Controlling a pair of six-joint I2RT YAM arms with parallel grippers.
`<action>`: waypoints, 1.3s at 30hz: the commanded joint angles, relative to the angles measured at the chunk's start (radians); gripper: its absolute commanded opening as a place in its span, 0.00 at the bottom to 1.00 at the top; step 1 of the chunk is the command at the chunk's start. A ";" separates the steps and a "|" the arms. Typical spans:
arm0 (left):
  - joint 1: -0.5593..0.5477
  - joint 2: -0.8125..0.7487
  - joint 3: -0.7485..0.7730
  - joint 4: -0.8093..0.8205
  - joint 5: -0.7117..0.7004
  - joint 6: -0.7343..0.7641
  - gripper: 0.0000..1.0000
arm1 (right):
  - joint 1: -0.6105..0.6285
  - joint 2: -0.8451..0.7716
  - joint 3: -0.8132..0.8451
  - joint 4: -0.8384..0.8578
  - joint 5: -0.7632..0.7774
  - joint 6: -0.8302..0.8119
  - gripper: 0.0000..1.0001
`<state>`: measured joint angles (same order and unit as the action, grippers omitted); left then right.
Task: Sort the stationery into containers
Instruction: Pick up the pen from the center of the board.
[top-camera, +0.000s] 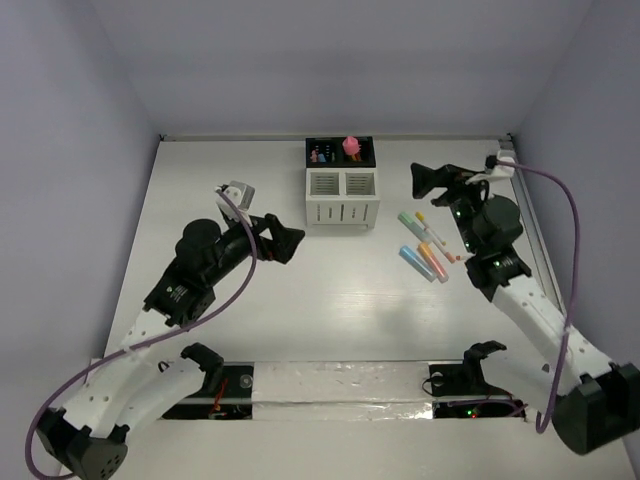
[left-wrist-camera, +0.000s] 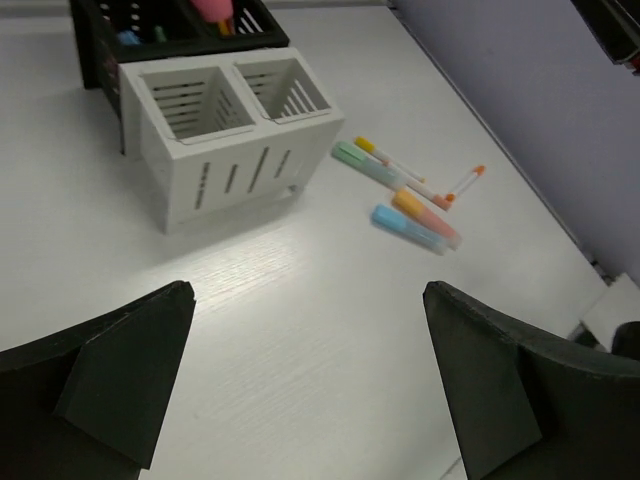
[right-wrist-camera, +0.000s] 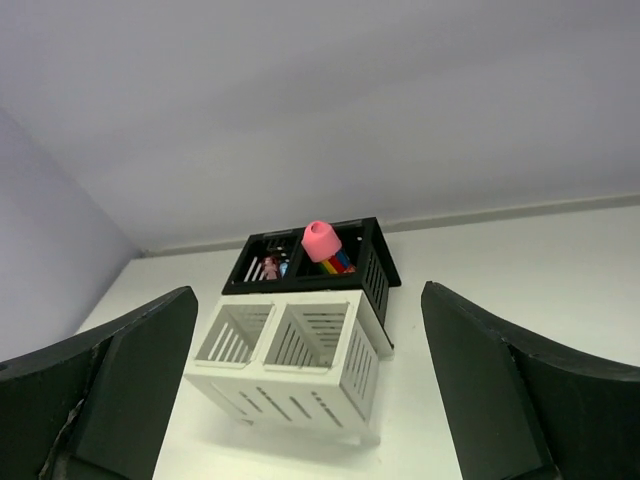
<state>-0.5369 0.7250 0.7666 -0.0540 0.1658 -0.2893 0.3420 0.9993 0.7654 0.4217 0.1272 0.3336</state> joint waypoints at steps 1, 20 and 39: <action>-0.052 0.016 0.017 0.132 0.086 -0.117 0.99 | 0.006 -0.163 -0.050 -0.109 0.083 0.041 1.00; -0.572 0.838 0.350 0.295 -0.302 -0.172 0.93 | 0.006 -0.502 0.041 -0.624 0.108 0.088 0.99; -0.601 0.352 0.138 0.194 -0.457 -0.053 0.95 | 0.006 -0.059 -0.009 -0.765 -0.121 0.050 0.80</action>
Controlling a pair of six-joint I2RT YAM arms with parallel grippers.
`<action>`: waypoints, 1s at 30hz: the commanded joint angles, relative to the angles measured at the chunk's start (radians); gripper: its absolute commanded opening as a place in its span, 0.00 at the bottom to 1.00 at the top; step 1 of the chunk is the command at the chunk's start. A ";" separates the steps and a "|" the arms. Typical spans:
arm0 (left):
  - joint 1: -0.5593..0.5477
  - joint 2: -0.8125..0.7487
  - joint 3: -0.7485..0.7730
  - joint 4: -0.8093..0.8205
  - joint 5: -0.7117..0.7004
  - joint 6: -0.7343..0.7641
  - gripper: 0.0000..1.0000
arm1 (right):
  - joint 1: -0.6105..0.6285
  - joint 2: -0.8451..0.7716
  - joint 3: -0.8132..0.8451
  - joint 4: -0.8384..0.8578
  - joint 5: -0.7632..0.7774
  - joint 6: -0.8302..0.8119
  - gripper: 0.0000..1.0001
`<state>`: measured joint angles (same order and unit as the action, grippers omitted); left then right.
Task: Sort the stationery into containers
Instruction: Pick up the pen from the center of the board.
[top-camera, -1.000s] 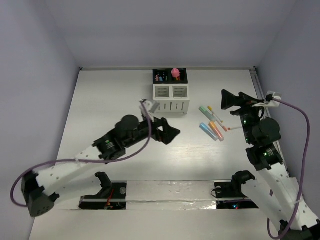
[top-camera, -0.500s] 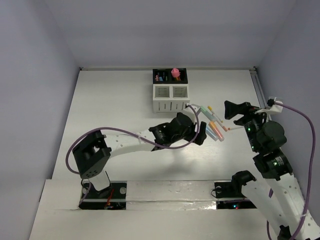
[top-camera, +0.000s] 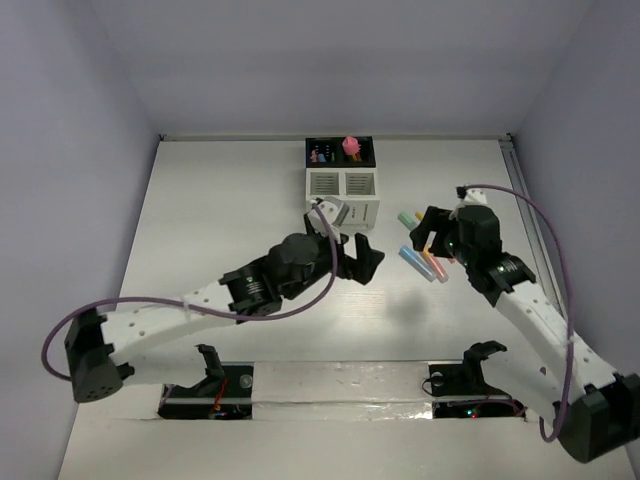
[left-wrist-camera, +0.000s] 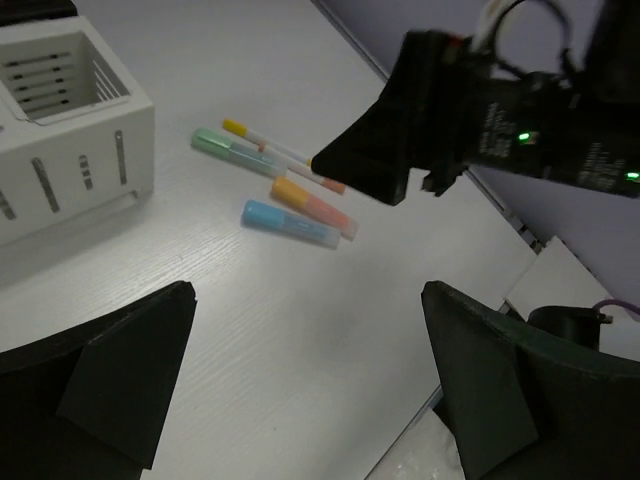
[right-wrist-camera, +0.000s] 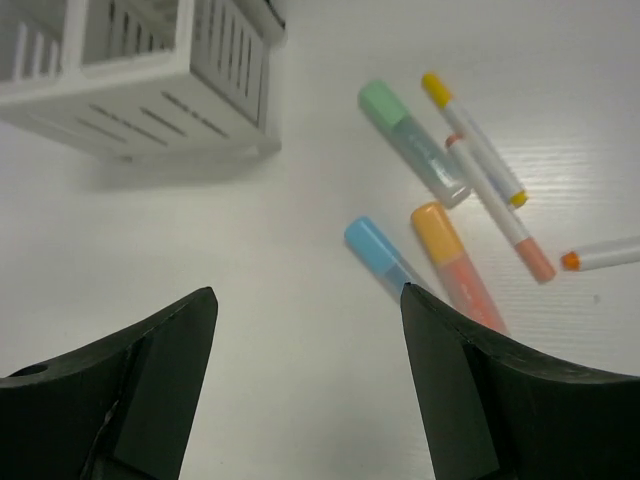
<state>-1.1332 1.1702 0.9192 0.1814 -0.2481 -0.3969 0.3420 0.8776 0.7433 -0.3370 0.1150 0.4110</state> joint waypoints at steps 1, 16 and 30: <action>-0.005 -0.121 -0.011 -0.063 -0.055 0.078 0.96 | 0.006 0.131 0.010 0.006 -0.151 -0.041 0.79; 0.004 -0.512 0.032 -0.366 -0.351 0.262 0.99 | 0.006 0.501 0.129 -0.051 -0.068 -0.130 0.74; 0.049 -0.636 -0.092 -0.318 -0.427 0.285 0.99 | 0.006 0.693 0.283 -0.097 -0.089 -0.238 0.74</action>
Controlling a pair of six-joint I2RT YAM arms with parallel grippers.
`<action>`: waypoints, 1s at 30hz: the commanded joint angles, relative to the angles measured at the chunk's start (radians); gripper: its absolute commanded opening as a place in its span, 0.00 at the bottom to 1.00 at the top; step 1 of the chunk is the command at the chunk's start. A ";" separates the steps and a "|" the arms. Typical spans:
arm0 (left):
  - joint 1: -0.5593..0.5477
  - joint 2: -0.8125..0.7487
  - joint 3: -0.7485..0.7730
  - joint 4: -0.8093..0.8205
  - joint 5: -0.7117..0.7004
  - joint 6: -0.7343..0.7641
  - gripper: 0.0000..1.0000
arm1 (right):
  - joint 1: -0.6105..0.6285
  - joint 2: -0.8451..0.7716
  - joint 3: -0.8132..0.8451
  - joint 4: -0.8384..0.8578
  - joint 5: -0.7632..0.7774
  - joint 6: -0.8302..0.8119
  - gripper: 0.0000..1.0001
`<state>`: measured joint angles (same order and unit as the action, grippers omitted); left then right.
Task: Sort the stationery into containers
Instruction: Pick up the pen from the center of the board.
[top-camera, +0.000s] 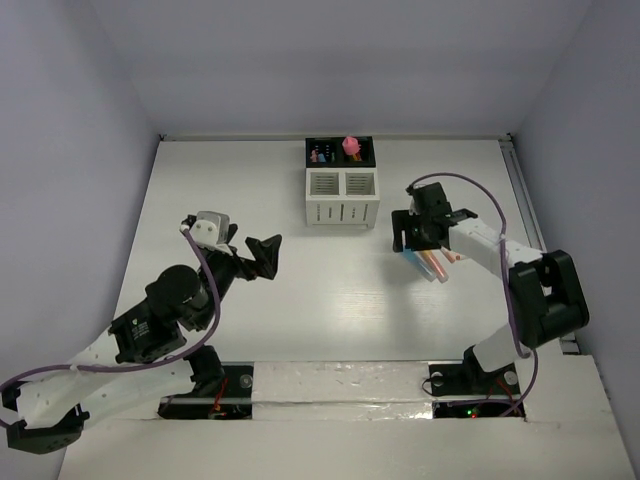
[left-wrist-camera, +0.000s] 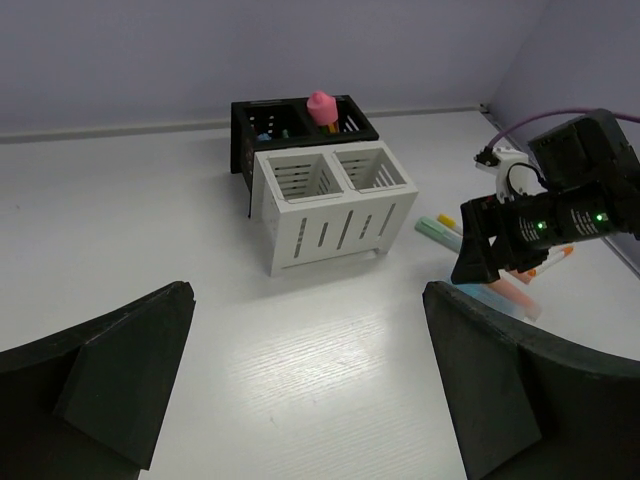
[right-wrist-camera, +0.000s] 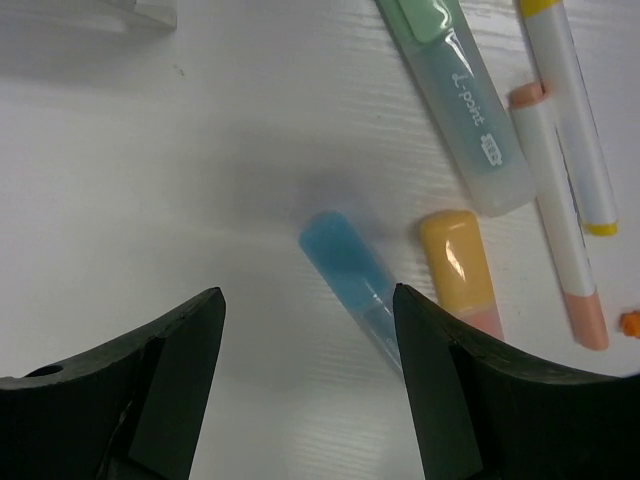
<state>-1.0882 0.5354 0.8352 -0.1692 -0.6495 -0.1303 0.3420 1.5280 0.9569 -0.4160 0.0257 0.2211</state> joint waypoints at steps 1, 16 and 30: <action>0.004 -0.003 -0.010 0.033 -0.027 0.018 0.99 | 0.006 0.056 0.077 -0.018 -0.003 -0.052 0.74; 0.004 -0.043 -0.024 0.050 -0.045 0.020 0.99 | 0.006 0.204 0.125 -0.061 0.008 -0.083 0.60; 0.013 -0.069 -0.028 0.051 -0.055 0.020 0.99 | 0.006 0.101 0.103 0.045 -0.093 -0.077 0.25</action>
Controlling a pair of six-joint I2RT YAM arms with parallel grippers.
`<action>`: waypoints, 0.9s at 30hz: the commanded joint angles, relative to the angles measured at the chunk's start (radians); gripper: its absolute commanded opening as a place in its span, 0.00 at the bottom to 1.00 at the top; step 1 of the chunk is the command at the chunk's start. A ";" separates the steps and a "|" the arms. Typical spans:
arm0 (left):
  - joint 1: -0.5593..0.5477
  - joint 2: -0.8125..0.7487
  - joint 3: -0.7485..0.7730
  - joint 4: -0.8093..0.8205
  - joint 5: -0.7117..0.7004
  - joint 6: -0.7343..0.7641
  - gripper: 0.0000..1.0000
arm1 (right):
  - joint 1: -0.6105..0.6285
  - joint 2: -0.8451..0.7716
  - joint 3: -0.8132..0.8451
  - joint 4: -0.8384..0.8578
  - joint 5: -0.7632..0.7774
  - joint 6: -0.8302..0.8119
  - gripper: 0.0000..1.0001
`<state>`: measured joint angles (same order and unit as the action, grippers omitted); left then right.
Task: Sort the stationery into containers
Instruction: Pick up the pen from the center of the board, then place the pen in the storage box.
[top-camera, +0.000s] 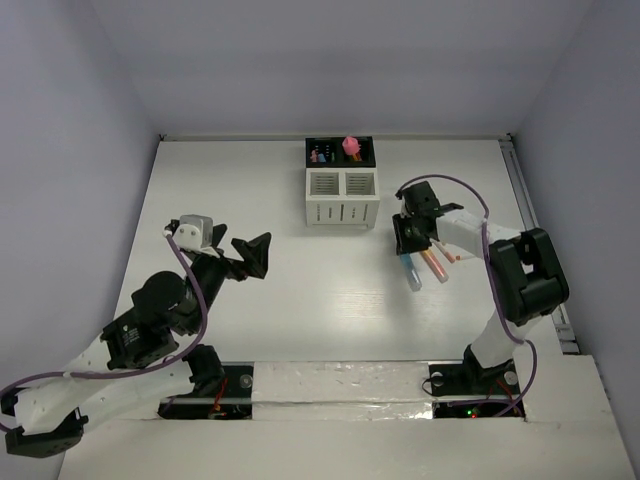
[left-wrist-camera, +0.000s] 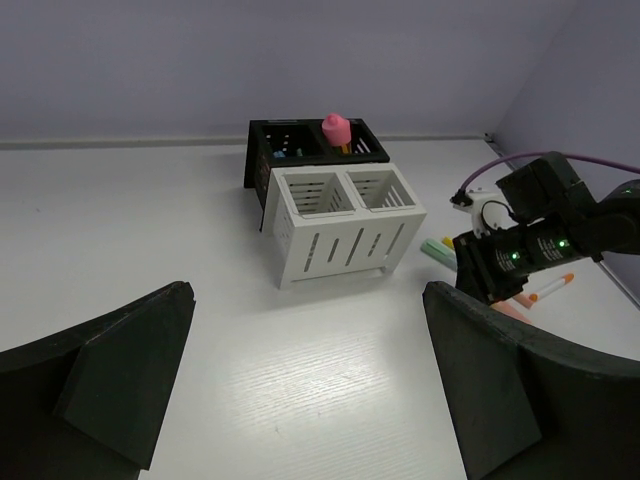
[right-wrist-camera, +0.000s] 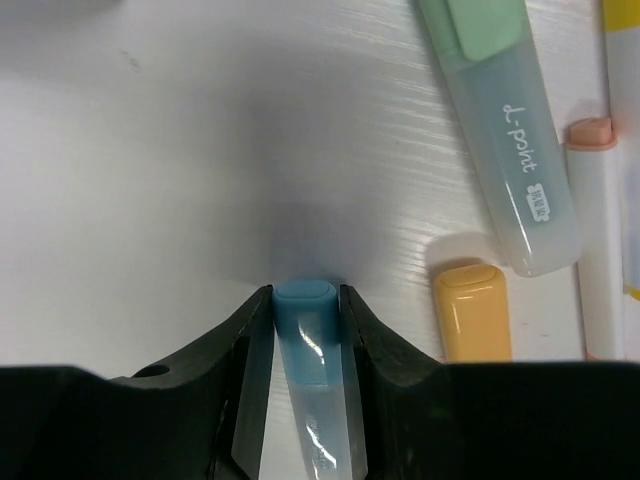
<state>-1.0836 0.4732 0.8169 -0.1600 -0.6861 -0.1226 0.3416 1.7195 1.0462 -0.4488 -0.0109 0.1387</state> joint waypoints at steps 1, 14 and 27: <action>0.008 -0.005 -0.010 0.042 -0.020 0.012 0.99 | 0.016 -0.107 0.015 0.088 -0.070 0.007 0.24; 0.106 0.010 -0.016 0.053 0.016 -0.003 0.99 | 0.074 -0.330 0.073 0.228 -0.325 0.096 0.18; 0.189 -0.018 -0.032 0.073 0.016 -0.022 0.99 | 0.142 0.012 0.351 0.870 -0.302 0.380 0.17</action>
<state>-0.9123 0.4717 0.7933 -0.1448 -0.6662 -0.1390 0.4770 1.6451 1.3212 0.1947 -0.3256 0.4187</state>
